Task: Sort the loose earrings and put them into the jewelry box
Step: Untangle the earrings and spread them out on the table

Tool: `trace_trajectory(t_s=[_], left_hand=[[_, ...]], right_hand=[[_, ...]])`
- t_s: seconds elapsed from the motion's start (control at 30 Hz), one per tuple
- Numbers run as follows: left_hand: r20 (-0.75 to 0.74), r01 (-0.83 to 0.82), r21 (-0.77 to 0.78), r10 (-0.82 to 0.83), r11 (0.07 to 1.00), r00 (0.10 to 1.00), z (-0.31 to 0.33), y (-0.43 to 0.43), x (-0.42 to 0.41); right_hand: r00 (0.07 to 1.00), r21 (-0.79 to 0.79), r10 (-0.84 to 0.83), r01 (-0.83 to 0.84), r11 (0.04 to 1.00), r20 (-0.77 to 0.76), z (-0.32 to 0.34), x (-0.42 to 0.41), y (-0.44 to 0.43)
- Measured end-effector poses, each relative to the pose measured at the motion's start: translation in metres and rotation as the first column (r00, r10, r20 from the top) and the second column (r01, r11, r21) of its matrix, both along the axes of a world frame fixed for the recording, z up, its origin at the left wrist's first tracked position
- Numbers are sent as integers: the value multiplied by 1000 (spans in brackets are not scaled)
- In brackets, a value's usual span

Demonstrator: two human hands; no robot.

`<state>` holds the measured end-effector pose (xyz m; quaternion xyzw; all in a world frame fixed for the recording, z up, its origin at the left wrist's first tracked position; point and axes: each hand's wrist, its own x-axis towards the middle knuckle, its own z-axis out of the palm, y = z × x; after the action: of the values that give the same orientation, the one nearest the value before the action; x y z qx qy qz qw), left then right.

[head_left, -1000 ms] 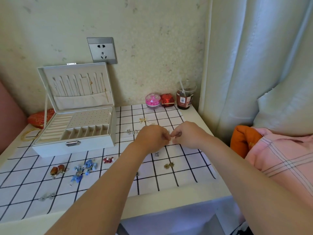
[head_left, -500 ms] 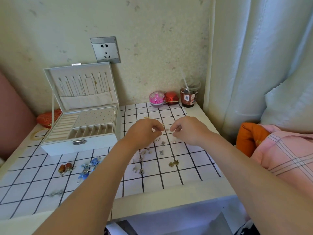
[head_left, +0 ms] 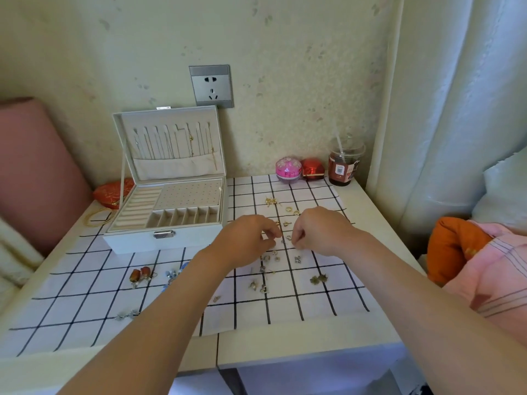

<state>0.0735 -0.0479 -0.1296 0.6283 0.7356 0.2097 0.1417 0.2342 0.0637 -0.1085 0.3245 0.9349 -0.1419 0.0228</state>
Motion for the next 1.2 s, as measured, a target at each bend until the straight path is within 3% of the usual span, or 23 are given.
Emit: trace_trajectory(t_s=[0.27, 0.5, 0.67, 0.8, 0.9, 1.03, 1.2], left_hand=[[43, 5, 56, -7, 998, 999, 4, 7, -6], [66, 15, 11, -16, 1000, 998, 4, 9, -12], [235, 14, 37, -22, 999, 972, 9, 7, -9], [312, -39, 78, 13, 996, 950, 12, -2, -14], [310, -40, 62, 19, 997, 950, 14, -14, -19], [237, -37, 88, 15, 995, 971, 17, -32, -25], [227, -66, 75, 47, 995, 973, 18, -49, -32]], right_hand=[[999, -94, -22, 19, 995, -31, -1, -2, 10], [996, -49, -19, 15, 999, -85, -3, -6, 11], [921, -346, -123, -13, 938, -369, 4, -15, 0], [879, -430, -194, -13, 903, -435, 6, -20, -11], [896, -446, -173, -31, 894, -410, 8, -21, -20], [962, -262, 6, -80, 962, -273, 5, -20, -32], [981, -157, 179, -190, 969, -81, 6, -25, -51]])
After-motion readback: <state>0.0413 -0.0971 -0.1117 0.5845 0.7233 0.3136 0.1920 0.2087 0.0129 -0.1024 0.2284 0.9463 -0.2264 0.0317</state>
